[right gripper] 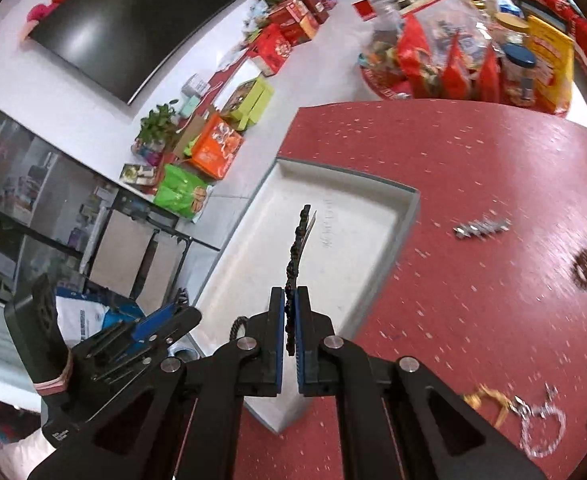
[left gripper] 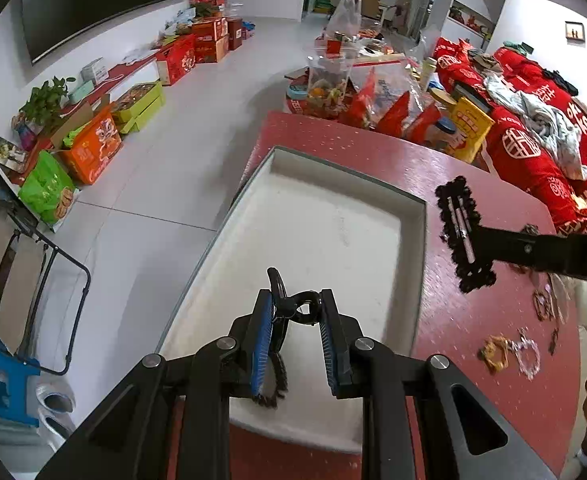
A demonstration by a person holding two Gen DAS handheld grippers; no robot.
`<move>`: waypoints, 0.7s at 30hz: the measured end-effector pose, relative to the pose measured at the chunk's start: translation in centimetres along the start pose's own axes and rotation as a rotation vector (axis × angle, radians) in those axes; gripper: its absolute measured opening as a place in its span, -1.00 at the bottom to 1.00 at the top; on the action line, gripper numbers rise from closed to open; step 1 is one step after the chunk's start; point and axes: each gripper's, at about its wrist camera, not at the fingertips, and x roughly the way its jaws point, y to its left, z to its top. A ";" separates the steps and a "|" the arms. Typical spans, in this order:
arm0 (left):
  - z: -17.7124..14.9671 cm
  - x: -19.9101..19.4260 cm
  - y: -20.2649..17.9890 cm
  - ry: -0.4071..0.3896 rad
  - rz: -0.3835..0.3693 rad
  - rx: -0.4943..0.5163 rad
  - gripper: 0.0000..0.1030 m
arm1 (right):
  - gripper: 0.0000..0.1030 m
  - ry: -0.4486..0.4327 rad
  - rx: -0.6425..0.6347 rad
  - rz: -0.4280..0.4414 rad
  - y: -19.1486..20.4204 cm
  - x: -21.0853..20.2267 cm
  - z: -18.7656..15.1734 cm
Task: Organize jewelry
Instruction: 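Carry the claw clip and snap clip over the white tray with both tools, then open the left tool releasing the claw clip while the right tool releases the snap clip into the tray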
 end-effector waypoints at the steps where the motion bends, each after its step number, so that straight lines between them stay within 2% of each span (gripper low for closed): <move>1: 0.2 0.4 0.2 -0.001 0.004 -0.005 -0.52 | -0.91 0.005 0.002 0.005 0.1 0.6 0.3; 10: 0.3 5.8 2.4 0.042 0.044 -0.085 -0.52 | -0.91 0.067 0.039 0.045 -0.2 6.5 1.6; 15: -0.2 7.9 2.4 0.061 0.075 -0.071 -0.52 | -0.91 0.113 0.079 0.063 -1.3 9.7 1.2; 21: -1.1 9.6 2.2 0.090 0.114 -0.066 -0.52 | -0.91 0.157 0.097 0.029 -2.5 12.5 0.5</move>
